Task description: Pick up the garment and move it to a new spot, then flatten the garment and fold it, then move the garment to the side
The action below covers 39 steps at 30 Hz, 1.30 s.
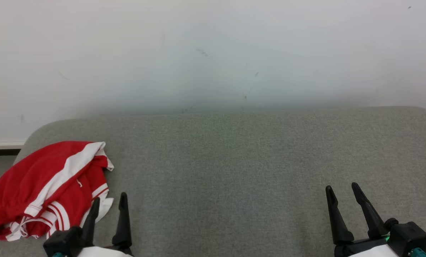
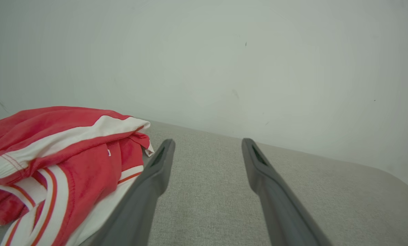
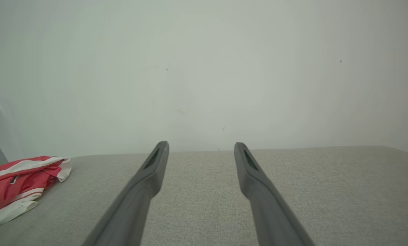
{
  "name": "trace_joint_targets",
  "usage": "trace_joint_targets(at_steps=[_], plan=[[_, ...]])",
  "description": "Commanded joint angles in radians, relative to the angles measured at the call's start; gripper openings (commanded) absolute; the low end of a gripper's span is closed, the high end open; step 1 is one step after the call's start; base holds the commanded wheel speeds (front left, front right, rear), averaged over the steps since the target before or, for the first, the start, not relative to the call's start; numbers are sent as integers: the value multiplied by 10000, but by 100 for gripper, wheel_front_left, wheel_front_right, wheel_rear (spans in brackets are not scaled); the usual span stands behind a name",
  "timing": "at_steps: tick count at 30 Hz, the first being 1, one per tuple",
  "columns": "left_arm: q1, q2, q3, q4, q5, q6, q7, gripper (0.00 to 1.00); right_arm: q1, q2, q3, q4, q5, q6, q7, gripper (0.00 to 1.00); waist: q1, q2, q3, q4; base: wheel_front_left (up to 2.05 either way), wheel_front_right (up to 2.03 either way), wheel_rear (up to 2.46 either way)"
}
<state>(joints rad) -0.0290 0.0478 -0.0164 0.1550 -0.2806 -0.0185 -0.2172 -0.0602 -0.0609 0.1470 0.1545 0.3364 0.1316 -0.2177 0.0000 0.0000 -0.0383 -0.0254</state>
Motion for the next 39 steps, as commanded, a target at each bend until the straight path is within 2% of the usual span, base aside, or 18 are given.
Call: trace_joint_targets(at_steps=[1,14,23,39], plan=[[53,33,24,19,175,-36,-88,100,-38,3,25,-9,-254,-14,-91,100,0,0,-14,-5,0,0,0],[30,39,-68,145,713,59,-342,100,5,34,85,-91,-888,-16,-344,100,0,0,-95,-19,0,0,0],[85,46,-120,-3,902,-75,-493,100,51,56,203,-69,-1313,-17,-493,100,0,0,-161,-31,0,0,0],[56,46,-143,193,653,-142,-478,100,44,83,130,-52,-1070,-17,-483,100,0,0,-192,-63,0,0,0]])
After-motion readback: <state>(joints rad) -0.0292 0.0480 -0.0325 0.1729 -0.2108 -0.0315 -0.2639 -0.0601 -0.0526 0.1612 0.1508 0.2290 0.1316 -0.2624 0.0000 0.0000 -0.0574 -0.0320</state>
